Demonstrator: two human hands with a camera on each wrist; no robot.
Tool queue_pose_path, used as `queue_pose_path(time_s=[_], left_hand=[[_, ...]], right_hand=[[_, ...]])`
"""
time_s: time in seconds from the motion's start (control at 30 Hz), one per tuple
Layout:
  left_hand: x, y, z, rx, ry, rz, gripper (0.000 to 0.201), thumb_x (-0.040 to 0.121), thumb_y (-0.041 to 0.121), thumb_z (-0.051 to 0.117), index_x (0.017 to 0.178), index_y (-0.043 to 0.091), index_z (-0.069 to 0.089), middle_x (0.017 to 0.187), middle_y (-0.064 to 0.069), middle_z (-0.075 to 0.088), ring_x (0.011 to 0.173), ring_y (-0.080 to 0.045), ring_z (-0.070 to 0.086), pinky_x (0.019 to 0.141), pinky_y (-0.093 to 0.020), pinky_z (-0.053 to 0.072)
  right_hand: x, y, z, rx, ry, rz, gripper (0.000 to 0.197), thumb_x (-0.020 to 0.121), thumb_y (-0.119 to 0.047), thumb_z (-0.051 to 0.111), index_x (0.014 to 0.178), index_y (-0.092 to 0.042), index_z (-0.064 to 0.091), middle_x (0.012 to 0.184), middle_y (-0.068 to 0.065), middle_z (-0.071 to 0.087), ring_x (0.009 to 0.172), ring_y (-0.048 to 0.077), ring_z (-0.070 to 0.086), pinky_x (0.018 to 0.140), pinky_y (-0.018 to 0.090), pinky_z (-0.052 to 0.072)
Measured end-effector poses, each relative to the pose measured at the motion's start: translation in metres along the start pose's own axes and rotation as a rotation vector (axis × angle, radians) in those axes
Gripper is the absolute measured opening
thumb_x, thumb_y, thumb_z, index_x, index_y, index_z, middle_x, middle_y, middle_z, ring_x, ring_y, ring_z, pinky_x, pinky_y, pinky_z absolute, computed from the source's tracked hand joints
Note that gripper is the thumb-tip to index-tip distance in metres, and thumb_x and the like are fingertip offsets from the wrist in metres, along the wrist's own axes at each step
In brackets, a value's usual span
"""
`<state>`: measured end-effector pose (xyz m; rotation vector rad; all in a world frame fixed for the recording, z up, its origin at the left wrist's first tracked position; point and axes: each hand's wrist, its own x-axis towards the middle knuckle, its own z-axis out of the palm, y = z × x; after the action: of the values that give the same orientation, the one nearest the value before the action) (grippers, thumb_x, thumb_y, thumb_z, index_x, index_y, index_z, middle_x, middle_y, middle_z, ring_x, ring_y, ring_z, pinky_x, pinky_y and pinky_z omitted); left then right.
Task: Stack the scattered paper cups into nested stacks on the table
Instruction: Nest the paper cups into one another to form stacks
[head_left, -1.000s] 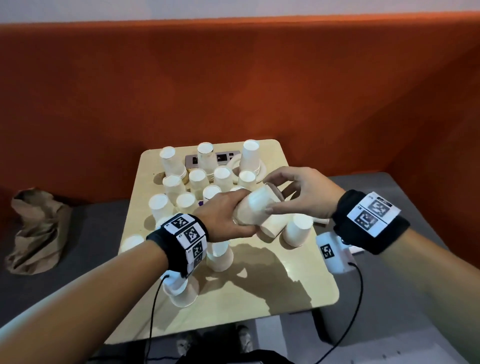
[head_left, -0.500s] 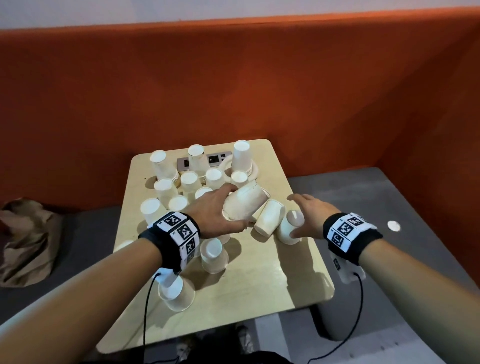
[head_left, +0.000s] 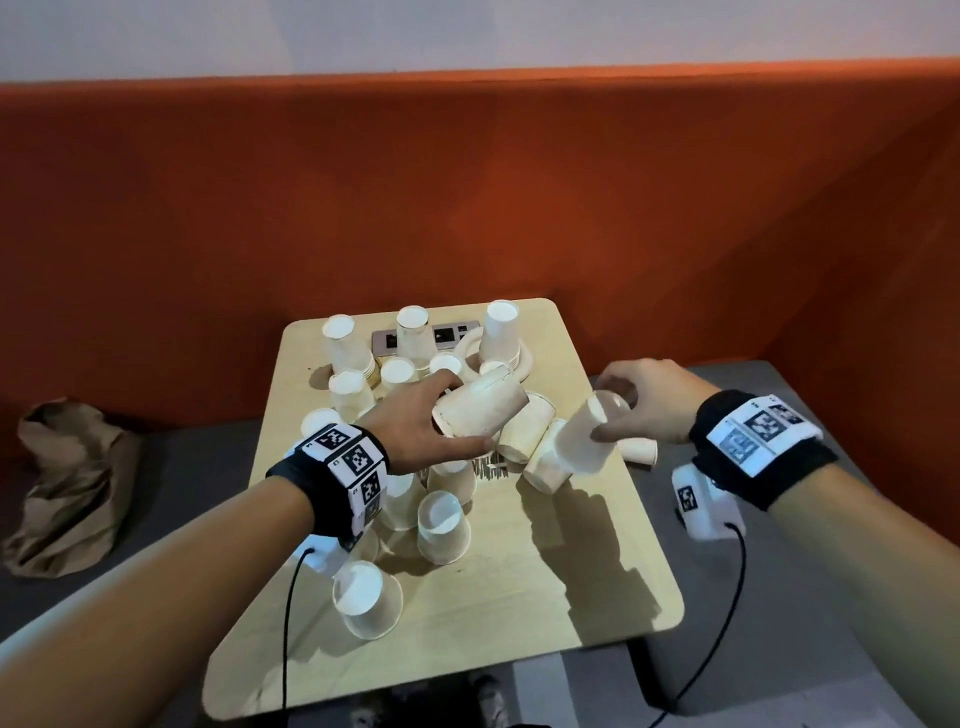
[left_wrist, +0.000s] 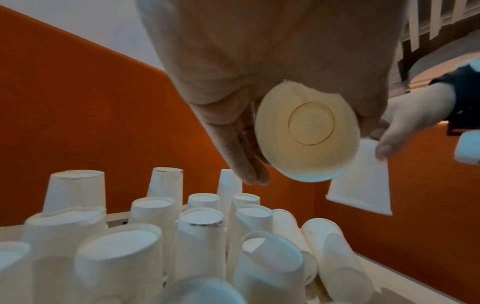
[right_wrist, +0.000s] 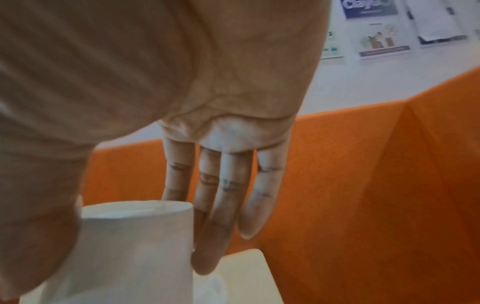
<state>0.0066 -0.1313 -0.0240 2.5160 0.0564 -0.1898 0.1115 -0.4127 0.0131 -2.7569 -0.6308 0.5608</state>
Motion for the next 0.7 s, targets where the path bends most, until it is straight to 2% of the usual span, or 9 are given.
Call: queue_pose_path(time_s=[0.13,0.2,0.27,0.37,0.43,0.5,0.57,0.63,0.7], left_hand=[[-0.002,-0.016,-0.014,-0.039,0.054,-0.013,0.073,0.058,0.058,0.085,0.116,0.03,0.051,0.103,0.009,0.063,0.093,-0.012,0.061,0.079,-0.033,0.053],[-0.005,-0.026,-0.023,-0.088,0.082,-0.031,0.075,0.053,0.051,0.091,0.113,0.03,0.052,0.103,0.01,0.063,0.092,-0.01,0.062,0.079,-0.033,0.055],[-0.008,-0.036,-0.033,-0.139,0.113,-0.037,0.074,0.049,0.046,0.094,0.109,0.031,0.052,0.102,0.013,0.062,0.092,-0.007,0.061,0.078,-0.029,0.054],[-0.017,-0.047,-0.046,-0.2,0.155,-0.035,0.078,0.042,0.06,0.09,0.106,0.034,0.052,0.102,0.017,0.062,0.095,-0.005,0.059,0.083,-0.03,0.051],[-0.024,-0.054,-0.055,-0.264,0.187,-0.044,0.076,0.044,0.059,0.09,0.106,0.033,0.054,0.103,0.016,0.062,0.098,-0.008,0.06,0.084,-0.031,0.051],[-0.032,-0.064,-0.064,-0.316,0.221,-0.057,0.066,0.053,0.045,0.092,0.105,0.027,0.057,0.102,0.011,0.063,0.093,-0.008,0.06,0.077,-0.025,0.051],[-0.037,-0.074,-0.073,-0.353,0.24,-0.079,0.058,0.06,0.038,0.091,0.105,0.023,0.058,0.098,0.008,0.064,0.083,0.0,0.062,0.067,-0.015,0.049],[-0.041,-0.087,-0.081,-0.384,0.257,-0.095,0.058,0.059,0.042,0.091,0.105,0.024,0.06,0.096,0.008,0.066,0.077,0.005,0.062,0.064,-0.012,0.049],[-0.043,-0.099,-0.089,-0.409,0.281,-0.105,0.072,0.048,0.056,0.09,0.107,0.03,0.059,0.098,0.005,0.067,0.084,-0.001,0.064,0.073,-0.023,0.055]], right_hand=[[0.006,-0.014,-0.032,0.319,0.144,-0.14,0.044,0.066,-0.037,0.089,0.103,-0.031,0.067,0.101,-0.011,0.069,0.097,0.013,0.064,0.09,0.037,0.052],[0.009,-0.026,-0.039,0.446,0.169,-0.226,0.044,0.068,-0.024,0.09,0.105,-0.026,0.068,0.105,-0.006,0.071,0.102,0.012,0.064,0.094,0.033,0.049],[0.013,-0.04,-0.041,0.584,0.137,-0.3,0.046,0.069,-0.011,0.089,0.109,-0.019,0.068,0.109,0.002,0.072,0.102,0.012,0.066,0.091,0.03,0.053],[0.023,-0.063,-0.035,0.737,0.052,-0.358,0.049,0.07,0.003,0.084,0.114,-0.009,0.065,0.112,0.009,0.071,0.096,0.013,0.068,0.083,0.033,0.058],[0.032,-0.076,-0.031,0.808,0.004,-0.371,0.05,0.07,0.007,0.083,0.115,-0.006,0.065,0.112,0.01,0.071,0.092,0.016,0.068,0.076,0.032,0.059],[0.04,-0.089,-0.029,0.84,-0.034,-0.384,0.052,0.068,0.007,0.082,0.116,-0.004,0.064,0.114,0.013,0.07,0.09,0.015,0.068,0.072,0.028,0.058],[0.048,-0.102,-0.028,0.849,-0.058,-0.398,0.053,0.067,0.007,0.082,0.116,-0.003,0.064,0.116,0.013,0.07,0.09,0.013,0.069,0.071,0.026,0.057],[0.056,-0.116,-0.024,0.851,-0.076,-0.412,0.056,0.065,0.003,0.084,0.116,-0.004,0.064,0.116,0.012,0.069,0.093,0.013,0.069,0.072,0.026,0.057],[0.064,-0.133,-0.018,0.846,-0.091,-0.435,0.058,0.062,-0.002,0.086,0.115,-0.006,0.064,0.116,0.01,0.07,0.098,0.015,0.069,0.077,0.029,0.058]])
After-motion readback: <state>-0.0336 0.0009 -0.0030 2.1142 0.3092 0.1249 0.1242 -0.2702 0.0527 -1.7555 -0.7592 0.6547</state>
